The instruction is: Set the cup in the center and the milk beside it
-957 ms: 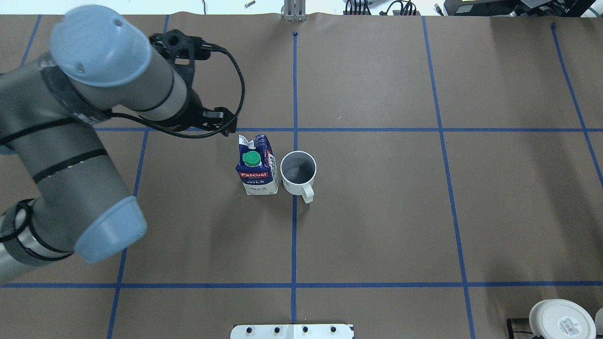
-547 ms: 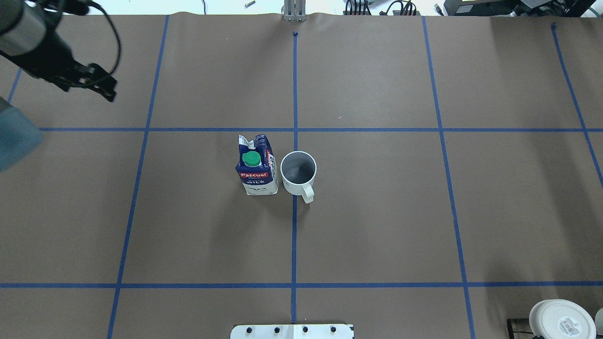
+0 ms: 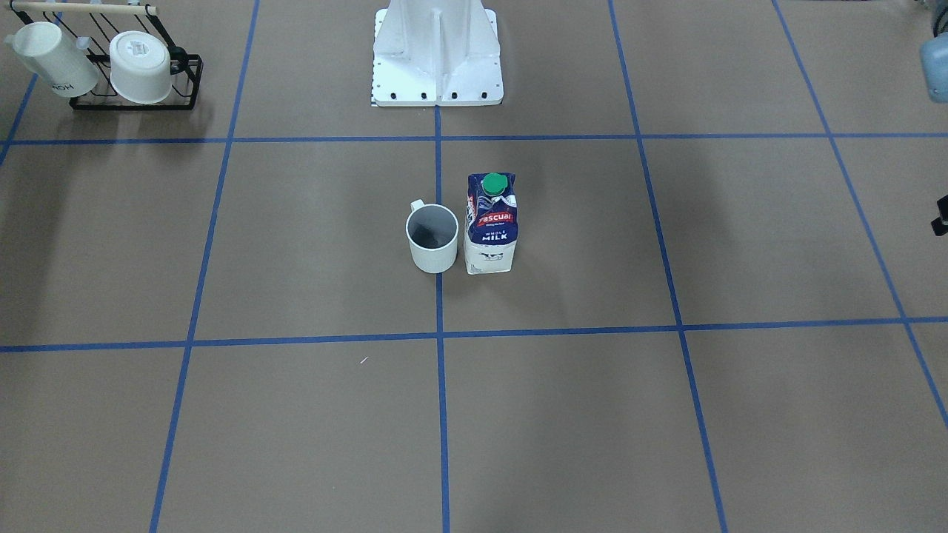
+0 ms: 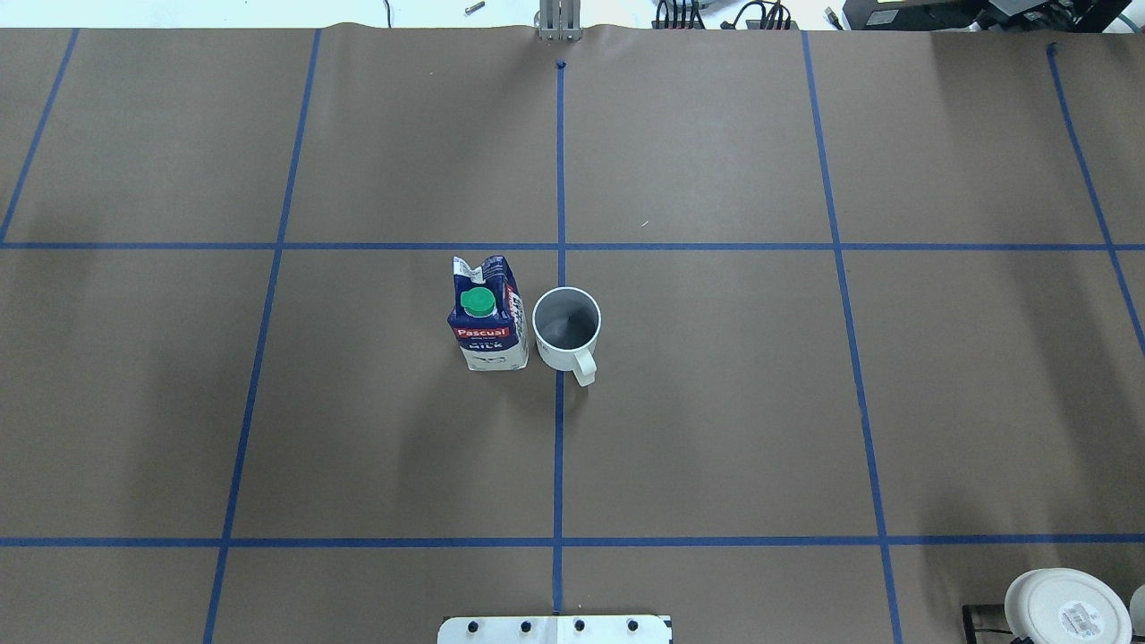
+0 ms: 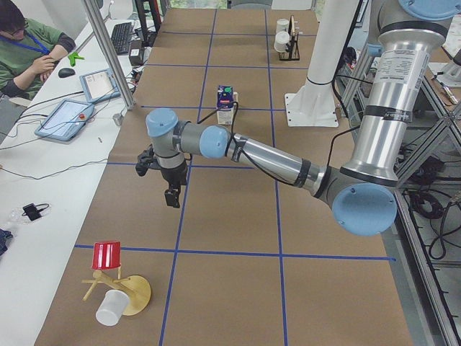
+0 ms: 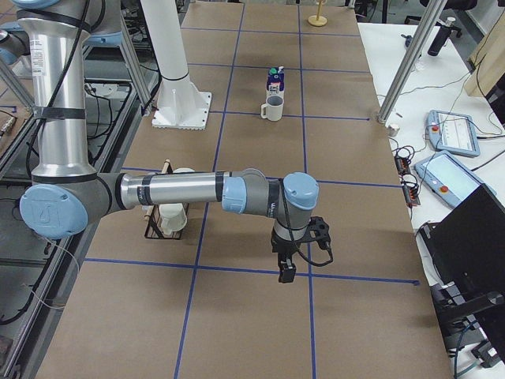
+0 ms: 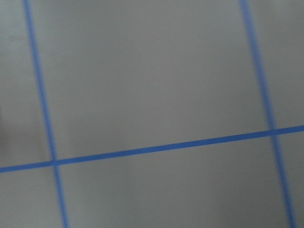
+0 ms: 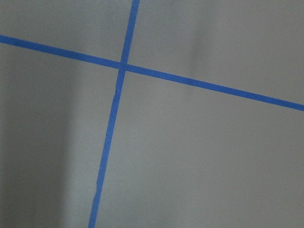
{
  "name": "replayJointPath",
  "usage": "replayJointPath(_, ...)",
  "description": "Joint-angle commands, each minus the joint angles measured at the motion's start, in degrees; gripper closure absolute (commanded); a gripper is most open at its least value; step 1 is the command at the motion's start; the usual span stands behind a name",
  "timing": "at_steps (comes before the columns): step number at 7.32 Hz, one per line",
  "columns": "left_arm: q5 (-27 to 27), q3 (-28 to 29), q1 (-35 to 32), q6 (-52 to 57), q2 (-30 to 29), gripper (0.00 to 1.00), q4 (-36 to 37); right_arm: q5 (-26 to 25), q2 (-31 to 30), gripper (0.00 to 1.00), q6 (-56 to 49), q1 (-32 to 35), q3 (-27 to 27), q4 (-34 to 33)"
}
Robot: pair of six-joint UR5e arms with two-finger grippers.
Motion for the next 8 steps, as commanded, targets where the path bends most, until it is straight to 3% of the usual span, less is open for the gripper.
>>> replayJointPath(1, -0.68, 0.30, -4.74, 2.96, 9.92, 0.01, -11.12, 0.74, 0.04, 0.00, 0.13, 0.00, -0.03, 0.04)
replayJointPath(8, -1.40, -1.73, -4.75, 3.31, 10.49, 0.01, -11.61, 1.71, 0.04, 0.00, 0.13, 0.00, 0.06, 0.12)
